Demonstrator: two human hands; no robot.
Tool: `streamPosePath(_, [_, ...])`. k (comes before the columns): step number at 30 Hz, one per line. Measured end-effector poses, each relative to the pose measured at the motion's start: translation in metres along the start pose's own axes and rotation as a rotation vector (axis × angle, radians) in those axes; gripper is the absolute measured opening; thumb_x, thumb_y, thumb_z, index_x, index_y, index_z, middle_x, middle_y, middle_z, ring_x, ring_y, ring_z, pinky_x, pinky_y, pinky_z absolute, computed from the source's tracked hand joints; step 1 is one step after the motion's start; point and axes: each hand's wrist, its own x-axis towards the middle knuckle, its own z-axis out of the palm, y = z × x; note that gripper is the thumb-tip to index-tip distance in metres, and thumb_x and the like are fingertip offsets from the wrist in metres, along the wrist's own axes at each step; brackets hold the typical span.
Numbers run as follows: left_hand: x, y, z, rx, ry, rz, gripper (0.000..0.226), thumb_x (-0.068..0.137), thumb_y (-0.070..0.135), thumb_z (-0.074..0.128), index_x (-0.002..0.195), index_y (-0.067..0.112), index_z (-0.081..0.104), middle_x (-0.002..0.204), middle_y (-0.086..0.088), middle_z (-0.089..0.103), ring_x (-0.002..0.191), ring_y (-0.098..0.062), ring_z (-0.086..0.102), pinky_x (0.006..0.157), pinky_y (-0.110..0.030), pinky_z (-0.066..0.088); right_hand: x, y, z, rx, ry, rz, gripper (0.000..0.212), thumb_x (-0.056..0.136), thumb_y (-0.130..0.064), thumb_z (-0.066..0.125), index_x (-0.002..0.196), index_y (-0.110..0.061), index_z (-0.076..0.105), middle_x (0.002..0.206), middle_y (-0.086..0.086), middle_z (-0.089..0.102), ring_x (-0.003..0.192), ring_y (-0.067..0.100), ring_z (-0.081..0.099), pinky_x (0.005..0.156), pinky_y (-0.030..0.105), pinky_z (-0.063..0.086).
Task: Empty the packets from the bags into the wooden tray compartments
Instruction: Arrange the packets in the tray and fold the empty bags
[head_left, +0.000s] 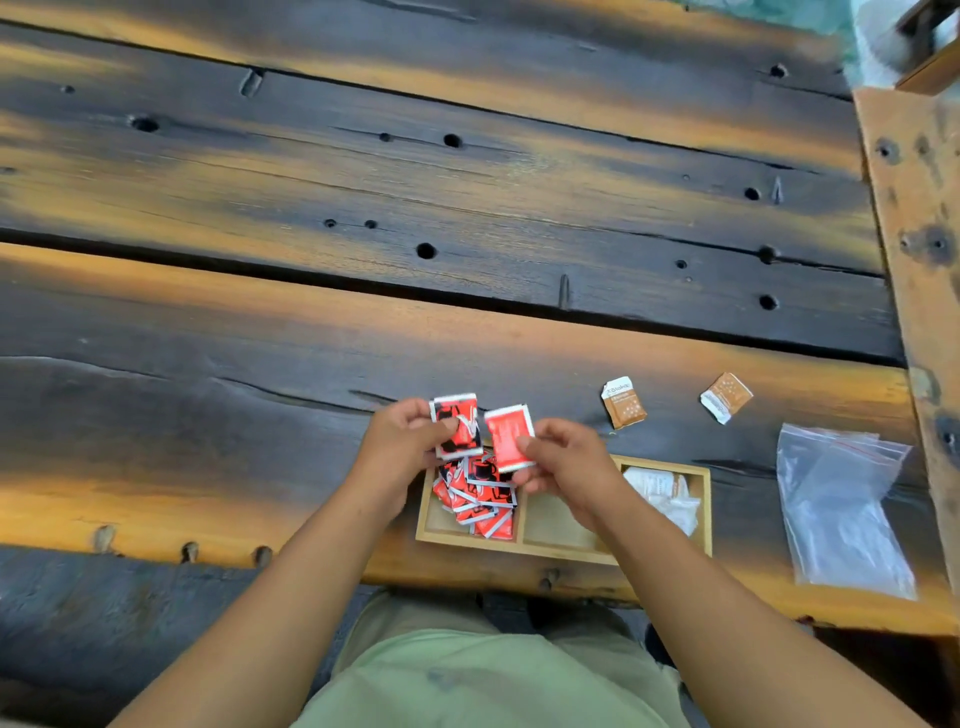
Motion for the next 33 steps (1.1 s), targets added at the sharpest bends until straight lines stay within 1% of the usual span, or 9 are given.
streamPosePath(5, [-0.014,-0.034,0.000,0.250,0.068,0.022,0.021,0.083,0.012,0.074,0.064,0.016,0.067,0.075,-0.011,0.074,0.074,-0.027,0.071,0.077,-0.051,0.058,-0.014,0.034,0.008,-0.171,0.122,0.037,0.015,0.095,-0.010,0.065,0.085,-0.006,0.054,0.065,0.016,0.072,0.045,0.018,0.066,0.043,0.026,0.050])
streamPosePath(8, [-0.021,-0.044,0.003,0.489,0.124,0.118,0.024,0.081,0.018,0.077,0.064,0.014,0.060,0.066,-0.005,0.067,0.066,-0.026,0.062,0.064,-0.037,0.050,-0.022,0.046,0.015,-0.323,0.164,-0.002,0.021,0.094,-0.018,0.065,0.080,-0.008,0.053,0.060,0.011,0.070,0.039,0.008,0.060,0.042,0.020,0.045])
streamPosePath(10, [-0.025,-0.047,0.007,0.693,0.191,0.194,0.029,0.082,0.023,0.076,0.065,0.014,0.054,0.072,-0.003,0.060,0.069,-0.023,0.057,0.061,-0.034,0.041,-0.024,0.049,0.021,-0.495,0.195,-0.040,0.026,0.093,-0.027,0.066,0.077,-0.009,0.056,0.064,0.007,0.072,0.045,0.004,0.061,0.049,0.021,0.048])
streamPosePath(12, [-0.026,-0.051,0.010,0.803,0.247,0.230,0.031,0.083,0.027,0.075,0.065,0.018,0.051,0.085,-0.003,0.054,0.079,-0.021,0.055,0.061,-0.032,0.036,-0.022,0.051,0.024,-0.607,0.243,-0.051,0.035,0.090,-0.038,0.067,0.070,-0.013,0.054,0.068,0.006,0.072,0.061,0.016,0.066,0.060,0.033,0.052])
streamPosePath(16, [-0.023,-0.057,0.011,0.796,0.292,0.208,0.030,0.084,0.035,0.074,0.076,0.018,0.051,0.094,-0.001,0.049,0.080,-0.015,0.051,0.059,-0.030,0.034,-0.013,0.047,0.025,-0.803,0.285,-0.006,0.047,0.085,-0.056,0.067,0.063,-0.020,0.045,0.068,0.000,0.059,0.065,0.023,0.056,0.050,0.030,0.033])
streamPosePath(20, [-0.023,-0.062,0.009,0.749,0.284,0.200,0.037,0.084,0.037,0.074,0.086,0.017,0.043,0.089,-0.002,0.051,0.072,-0.012,0.046,0.053,-0.028,0.029,-0.012,0.054,0.025,-0.853,0.290,0.020,0.046,0.084,-0.060,0.065,0.066,-0.022,0.046,0.076,0.001,0.061,0.072,0.024,0.060,0.050,0.029,0.032])
streamPosePath(23, [-0.024,-0.068,0.007,0.703,0.280,0.160,0.038,0.085,0.039,0.072,0.092,0.017,0.042,0.088,-0.003,0.057,0.073,-0.014,0.051,0.052,-0.027,0.030,-0.013,0.057,0.024,-0.797,0.285,0.008,0.044,0.084,-0.059,0.065,0.068,-0.024,0.045,0.077,-0.001,0.061,0.070,0.020,0.058,0.052,0.029,0.034])
streamPosePath(28, [-0.024,-0.071,0.003,0.655,0.257,0.159,0.043,0.083,0.044,0.073,0.100,0.019,0.043,0.096,-0.004,0.056,0.085,-0.020,0.057,0.059,-0.028,0.036,-0.020,0.052,0.016,-0.678,0.263,-0.026,0.041,0.085,-0.050,0.068,0.069,-0.021,0.046,0.069,-0.003,0.059,0.064,0.016,0.055,0.057,0.030,0.040])
streamPosePath(33, [-0.023,-0.055,0.027,0.766,0.276,0.396,0.043,0.083,0.042,0.072,0.112,0.019,0.050,0.115,-0.002,0.044,0.110,-0.022,0.043,0.092,-0.037,0.042,-0.035,0.044,-0.013,-0.615,0.169,-0.168,0.035,0.087,-0.043,0.067,0.073,-0.014,0.054,0.068,0.003,0.062,0.063,0.016,0.056,0.065,0.040,0.053])
